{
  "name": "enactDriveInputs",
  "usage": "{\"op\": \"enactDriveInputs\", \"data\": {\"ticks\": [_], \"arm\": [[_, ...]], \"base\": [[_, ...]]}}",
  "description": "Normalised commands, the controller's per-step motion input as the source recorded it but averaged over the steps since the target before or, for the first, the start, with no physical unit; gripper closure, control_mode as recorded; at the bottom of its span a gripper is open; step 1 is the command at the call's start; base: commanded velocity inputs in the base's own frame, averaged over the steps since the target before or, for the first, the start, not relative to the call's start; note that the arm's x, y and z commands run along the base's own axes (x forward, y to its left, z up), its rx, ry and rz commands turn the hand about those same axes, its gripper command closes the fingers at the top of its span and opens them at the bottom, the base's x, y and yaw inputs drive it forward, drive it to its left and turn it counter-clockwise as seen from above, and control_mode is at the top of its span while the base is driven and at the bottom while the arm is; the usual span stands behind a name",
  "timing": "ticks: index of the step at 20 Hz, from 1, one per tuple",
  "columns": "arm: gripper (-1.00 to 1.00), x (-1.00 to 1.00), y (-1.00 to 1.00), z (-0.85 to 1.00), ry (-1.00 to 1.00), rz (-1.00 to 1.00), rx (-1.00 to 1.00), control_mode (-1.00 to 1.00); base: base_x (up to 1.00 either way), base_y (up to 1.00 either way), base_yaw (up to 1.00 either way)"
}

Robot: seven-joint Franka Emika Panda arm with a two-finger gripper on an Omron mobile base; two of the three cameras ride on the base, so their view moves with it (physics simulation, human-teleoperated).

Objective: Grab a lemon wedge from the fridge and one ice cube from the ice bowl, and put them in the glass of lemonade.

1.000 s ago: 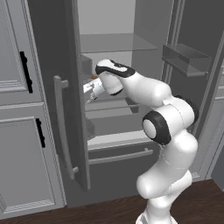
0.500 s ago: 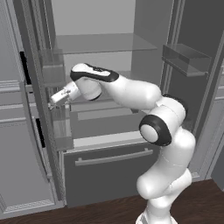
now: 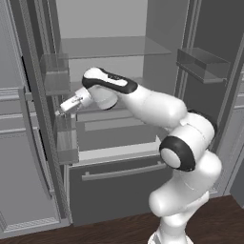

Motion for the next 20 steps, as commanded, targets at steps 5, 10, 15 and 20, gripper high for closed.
{"op": "enactDriveInputs", "data": {"ticks": [5, 10, 15, 20], "arm": [[-1.0, -0.13, -0.86, 0.37, 0.14, -0.2, 0.0, -1.0], [-1.0, 0.0, -0.95, 0.14, 0.24, -0.23, -0.02, -1.0], [-1.0, 0.0, -0.81, 0.01, 0.32, -0.28, -0.14, -1.0], [-1.0, 0.0, -0.48, 0.0, 0.35, -0.33, -0.34, -1.0]], "base": [[0.0, 0.0, 0.0], [0.0, 0.0, 0.0], [0.0, 0.0, 0.0], [0.0, 0.0, 0.0]]}}
